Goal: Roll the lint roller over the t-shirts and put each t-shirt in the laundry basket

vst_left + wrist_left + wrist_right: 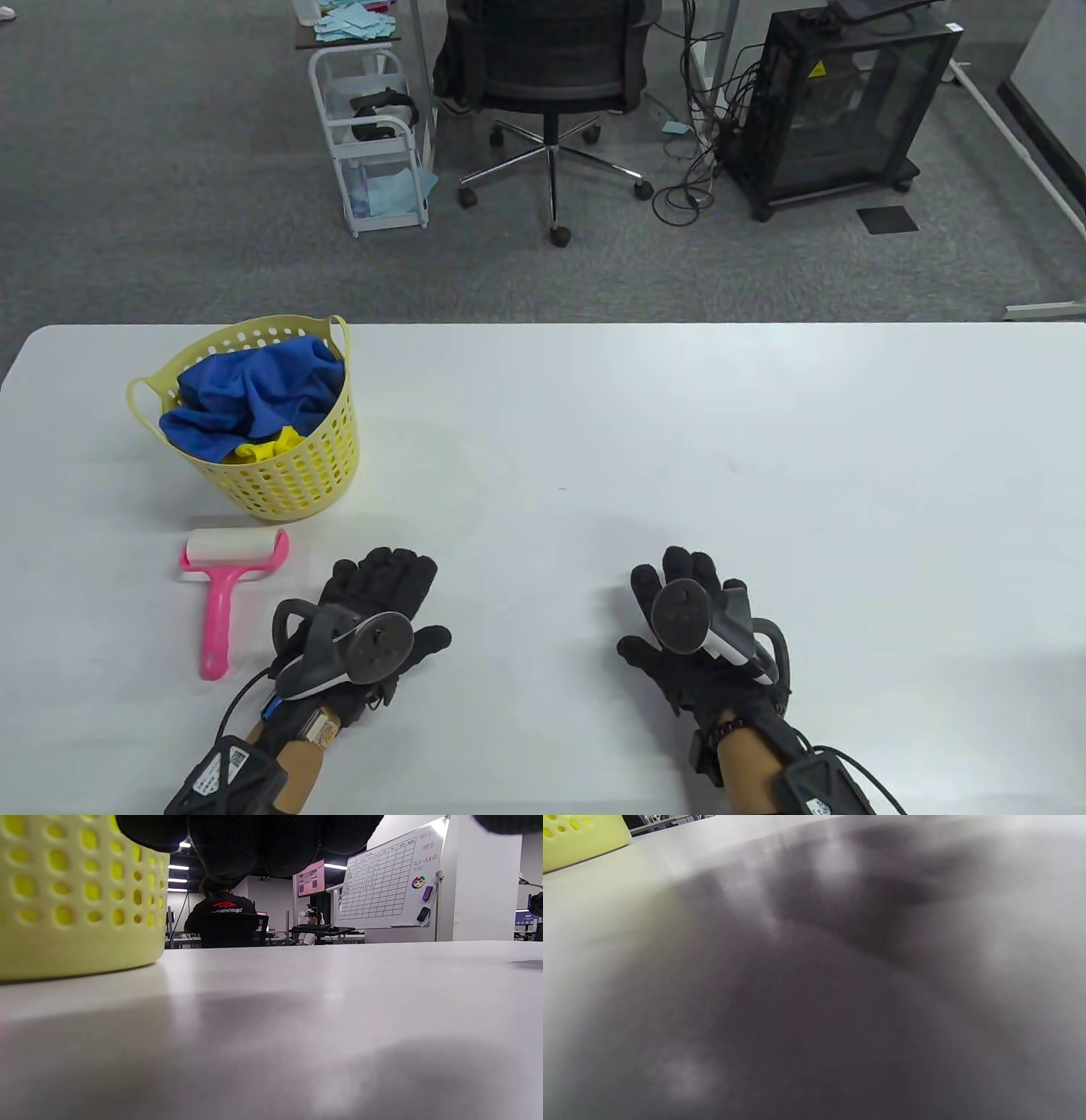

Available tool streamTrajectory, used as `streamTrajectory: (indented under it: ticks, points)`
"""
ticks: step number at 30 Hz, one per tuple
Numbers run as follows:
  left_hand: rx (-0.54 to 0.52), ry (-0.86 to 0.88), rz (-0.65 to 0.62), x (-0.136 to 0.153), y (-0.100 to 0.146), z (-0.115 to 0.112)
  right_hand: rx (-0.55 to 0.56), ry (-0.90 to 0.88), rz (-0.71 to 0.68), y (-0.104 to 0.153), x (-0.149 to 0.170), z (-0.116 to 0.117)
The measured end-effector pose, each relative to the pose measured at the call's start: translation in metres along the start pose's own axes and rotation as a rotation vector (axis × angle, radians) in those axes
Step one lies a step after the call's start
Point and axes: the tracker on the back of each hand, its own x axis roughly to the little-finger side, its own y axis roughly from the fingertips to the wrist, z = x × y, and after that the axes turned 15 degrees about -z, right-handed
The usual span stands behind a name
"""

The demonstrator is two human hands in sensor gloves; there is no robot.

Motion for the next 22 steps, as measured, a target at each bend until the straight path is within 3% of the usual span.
streamTrajectory:
  ticks: [3,22]
  points:
    - [0.041,-0.007,0.005,0.003,0.003,-0.006,0.006,0.000,0.014,0.000,0.003,-0.001]
    - [0.020,0.004,0.009,0.004,0.007,-0.002,-0.011,-0.042,0.028,0.002,0.011,-0.001]
